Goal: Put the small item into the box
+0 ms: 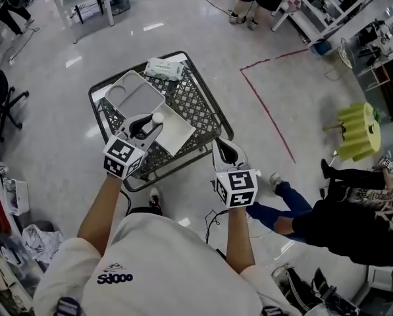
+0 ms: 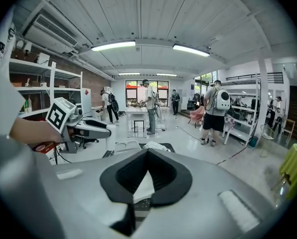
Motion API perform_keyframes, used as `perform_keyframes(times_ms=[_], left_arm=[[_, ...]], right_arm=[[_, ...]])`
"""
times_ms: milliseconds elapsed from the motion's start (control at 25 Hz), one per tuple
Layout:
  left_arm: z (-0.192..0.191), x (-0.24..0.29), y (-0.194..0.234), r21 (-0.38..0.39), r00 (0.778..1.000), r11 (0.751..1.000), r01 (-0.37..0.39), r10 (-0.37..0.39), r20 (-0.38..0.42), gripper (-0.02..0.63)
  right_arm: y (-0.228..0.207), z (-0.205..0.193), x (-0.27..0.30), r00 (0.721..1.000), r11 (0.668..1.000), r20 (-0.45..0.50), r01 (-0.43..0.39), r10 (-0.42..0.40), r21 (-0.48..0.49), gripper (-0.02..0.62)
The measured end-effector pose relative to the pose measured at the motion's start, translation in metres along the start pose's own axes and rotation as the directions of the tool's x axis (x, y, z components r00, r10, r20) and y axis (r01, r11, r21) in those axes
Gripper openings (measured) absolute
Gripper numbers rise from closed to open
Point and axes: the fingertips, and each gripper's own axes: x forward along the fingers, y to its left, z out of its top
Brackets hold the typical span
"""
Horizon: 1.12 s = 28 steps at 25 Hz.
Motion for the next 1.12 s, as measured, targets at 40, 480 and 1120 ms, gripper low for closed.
perform_keyframes(times_ms=[40, 480, 1120], left_arm=[[-0.006, 0.005, 0.006, -0.008, 1.000, 1.000, -0.003, 0.003, -0.016, 0.130], [-0.056, 0.041, 0.030, -0.113, 0.992, 0.994, -0.008, -0.007, -0.129, 0.130], [-0.142, 0.094, 0.046, -0.271, 0.942, 0.943, -0.194, 0.103, -0.319, 0.130]], right_arm=[[-0.002, -0.002, 0.006, 1.000, 1.000, -0.010, 0.002, -0.002, 0.006, 0.010], [-0.011, -0.032, 0.050, 0.993, 1.000, -0.121, 0.005, -0.003, 0.016, 0.011], [-0.046, -0.069, 0.126, 0.954, 0.978, -0.224, -0.207, 0.199, -0.012, 0.010]])
